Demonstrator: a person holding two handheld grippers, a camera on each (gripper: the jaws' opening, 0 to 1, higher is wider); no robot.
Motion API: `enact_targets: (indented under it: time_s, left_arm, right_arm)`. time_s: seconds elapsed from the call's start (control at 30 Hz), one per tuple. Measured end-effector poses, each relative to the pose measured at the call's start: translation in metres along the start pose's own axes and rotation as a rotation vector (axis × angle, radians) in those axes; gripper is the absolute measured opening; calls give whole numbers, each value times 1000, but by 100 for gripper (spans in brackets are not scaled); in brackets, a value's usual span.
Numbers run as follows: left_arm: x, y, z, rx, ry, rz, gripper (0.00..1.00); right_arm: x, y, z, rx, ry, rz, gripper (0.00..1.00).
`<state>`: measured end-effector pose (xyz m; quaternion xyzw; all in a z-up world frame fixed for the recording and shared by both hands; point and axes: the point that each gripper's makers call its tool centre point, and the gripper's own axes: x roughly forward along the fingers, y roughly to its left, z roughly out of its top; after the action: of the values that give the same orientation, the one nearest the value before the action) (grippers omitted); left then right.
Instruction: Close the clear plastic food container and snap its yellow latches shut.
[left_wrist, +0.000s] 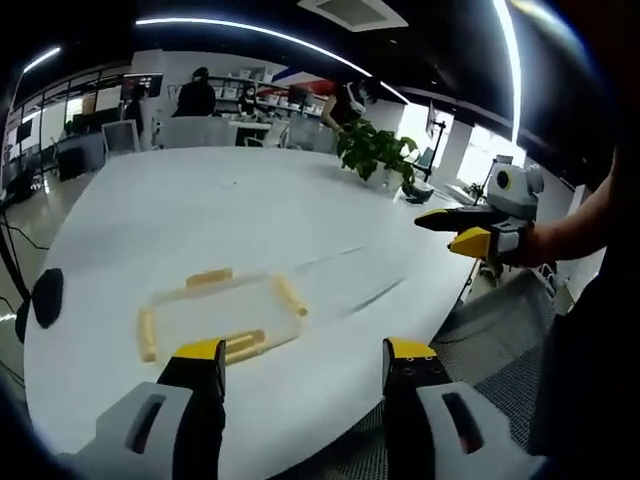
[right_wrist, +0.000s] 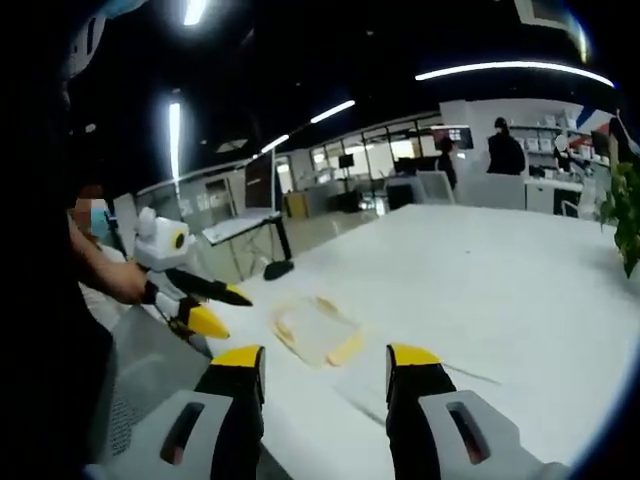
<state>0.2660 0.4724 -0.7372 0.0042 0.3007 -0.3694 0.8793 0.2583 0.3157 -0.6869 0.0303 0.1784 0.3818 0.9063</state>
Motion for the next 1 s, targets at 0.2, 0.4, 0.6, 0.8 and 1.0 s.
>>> enact_targets:
  time_s: [0.2, 0.4, 0.6, 0.8, 1.0]
  left_arm:
    - [5, 3, 7, 31, -1, -7, 62]
    - [5, 4, 10, 68, 5, -15, 62]
    - [7, 12, 7, 60, 15, -17, 62]
    - [8, 14, 4, 65, 29, -28, 62]
    - [8, 18, 4, 73, 33, -29, 61]
  right_arm:
    - [9, 9, 7, -8, -7, 26, 47]
    - [19, 10, 17, -17, -20, 36, 46]
    - [32, 13, 17, -39, -12, 69, 46]
    - [40, 14, 14, -52, 0, 83, 46]
    - [44, 14, 14, -67, 11, 93, 46]
